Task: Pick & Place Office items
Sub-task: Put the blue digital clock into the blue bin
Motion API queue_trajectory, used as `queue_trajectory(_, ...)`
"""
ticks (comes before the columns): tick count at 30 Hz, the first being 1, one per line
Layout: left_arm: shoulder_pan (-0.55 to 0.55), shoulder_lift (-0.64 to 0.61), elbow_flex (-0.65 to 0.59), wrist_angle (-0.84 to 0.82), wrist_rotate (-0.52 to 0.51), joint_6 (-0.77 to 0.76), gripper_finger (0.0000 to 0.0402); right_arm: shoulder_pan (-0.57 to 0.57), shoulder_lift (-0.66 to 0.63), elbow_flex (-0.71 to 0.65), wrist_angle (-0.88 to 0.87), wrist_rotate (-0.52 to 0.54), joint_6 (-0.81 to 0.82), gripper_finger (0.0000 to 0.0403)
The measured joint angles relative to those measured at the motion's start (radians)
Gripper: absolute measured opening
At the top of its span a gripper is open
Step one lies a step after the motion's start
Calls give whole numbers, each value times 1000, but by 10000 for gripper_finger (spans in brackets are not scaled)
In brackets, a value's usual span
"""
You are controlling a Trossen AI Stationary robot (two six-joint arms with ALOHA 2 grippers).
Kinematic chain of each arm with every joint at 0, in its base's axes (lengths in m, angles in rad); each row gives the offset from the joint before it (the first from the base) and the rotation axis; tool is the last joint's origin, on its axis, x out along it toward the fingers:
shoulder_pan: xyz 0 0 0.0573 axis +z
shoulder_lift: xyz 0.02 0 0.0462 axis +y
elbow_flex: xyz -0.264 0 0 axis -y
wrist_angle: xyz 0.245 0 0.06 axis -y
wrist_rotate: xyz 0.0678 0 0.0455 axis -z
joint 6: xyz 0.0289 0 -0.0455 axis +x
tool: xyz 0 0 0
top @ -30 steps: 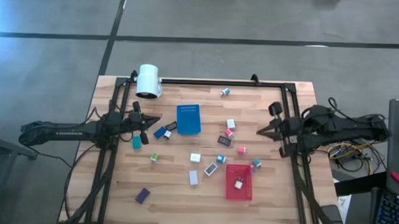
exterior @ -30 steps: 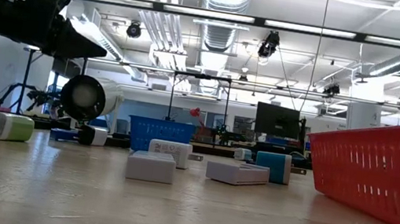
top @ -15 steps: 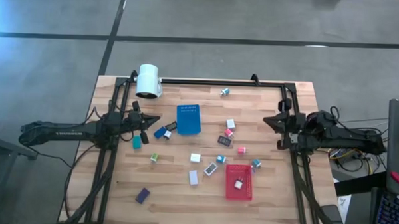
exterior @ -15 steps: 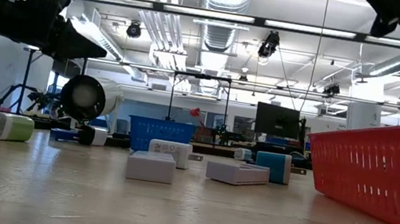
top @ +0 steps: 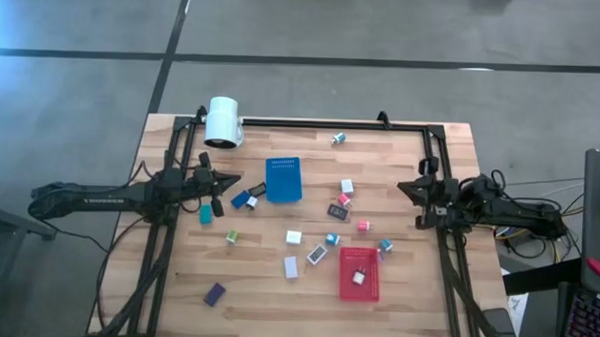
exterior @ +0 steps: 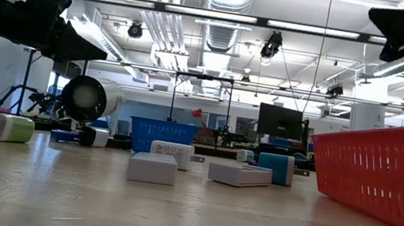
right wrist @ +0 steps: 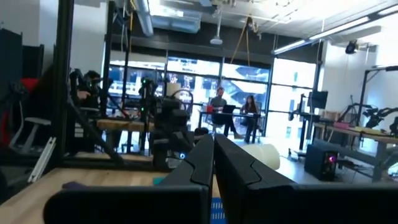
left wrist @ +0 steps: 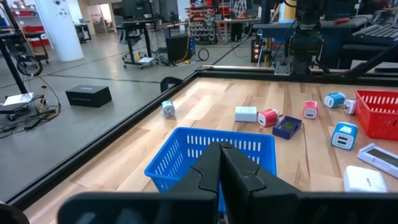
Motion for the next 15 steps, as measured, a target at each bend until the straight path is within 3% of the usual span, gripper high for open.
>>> queue_trajectory(3, 0, 0, 0, 5, 0, 0, 12, 0, 1, -31, -6, 18, -17, 8)
queue_trajectory(8, 0, 0, 0, 17, 0, 16, 12, -1, 0, -69, -4, 155, -50, 8)
queue_trajectory(15, 0, 0, 0, 16, 0, 71, 12, -7, 0, -76, -4, 82, -52, 8)
